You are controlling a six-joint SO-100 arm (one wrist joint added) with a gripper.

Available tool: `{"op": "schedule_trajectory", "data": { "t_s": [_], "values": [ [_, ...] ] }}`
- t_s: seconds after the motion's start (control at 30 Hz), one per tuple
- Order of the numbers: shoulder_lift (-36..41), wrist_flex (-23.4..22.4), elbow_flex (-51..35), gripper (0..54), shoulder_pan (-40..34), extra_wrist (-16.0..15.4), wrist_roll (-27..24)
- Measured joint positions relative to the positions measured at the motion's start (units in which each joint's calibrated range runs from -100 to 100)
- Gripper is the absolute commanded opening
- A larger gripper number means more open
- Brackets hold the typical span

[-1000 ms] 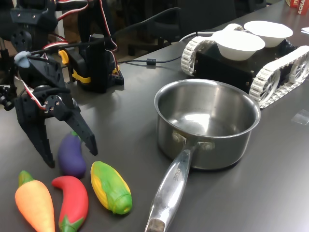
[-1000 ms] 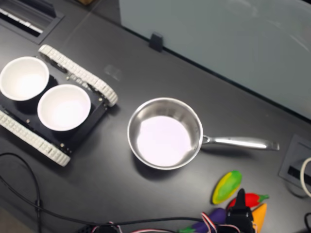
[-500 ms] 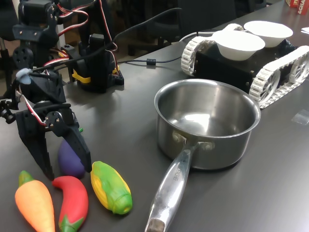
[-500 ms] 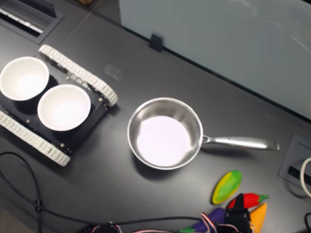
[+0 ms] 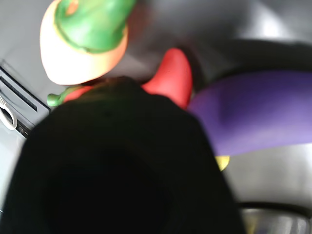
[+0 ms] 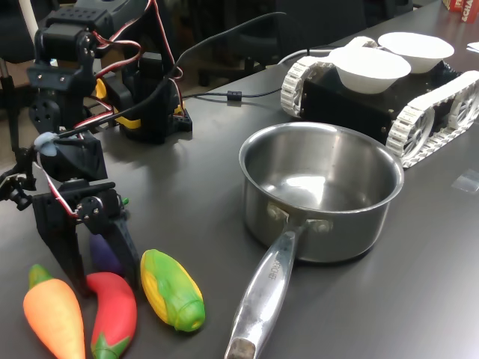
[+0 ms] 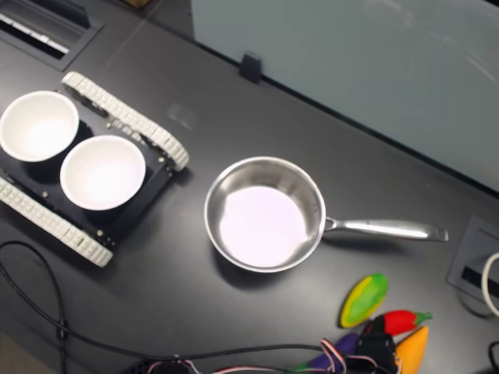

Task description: Pick up the chilli and place them in the pan

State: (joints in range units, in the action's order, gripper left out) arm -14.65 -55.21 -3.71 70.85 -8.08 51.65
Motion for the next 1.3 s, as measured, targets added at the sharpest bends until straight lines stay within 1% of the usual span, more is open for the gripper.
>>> {"op": "schedule_trajectory", "data": {
  "t_s": [0.2,0.33,0.67,0.83,0.87,0.9,0.97,1.03,1.13,1.3],
  "values": [
    [0.0,1.4,1.4,23.7,-2.0,0.7,-0.6],
    [-0.7,2.3,1.9,23.3,-2.8,2.0,-0.6],
    [-2.5,3.4,1.9,19.3,-3.2,3.3,-0.5],
    [-2.9,4.3,1.9,18.1,-3.9,4.6,0.0],
    [-3.2,4.5,1.8,17.1,-3.9,4.9,0.1],
    [-3.4,4.6,1.8,15.0,-3.9,4.9,0.2],
    [-3.5,4.7,1.7,10.5,-3.9,4.9,0.3],
    [-3.5,4.8,1.7,4.7,-3.9,4.9,0.4],
    [-3.5,4.8,1.7,0.2,-3.9,4.9,0.3],
    [-3.5,4.8,1.6,0.0,-4.0,4.9,0.1]
  ]
}}
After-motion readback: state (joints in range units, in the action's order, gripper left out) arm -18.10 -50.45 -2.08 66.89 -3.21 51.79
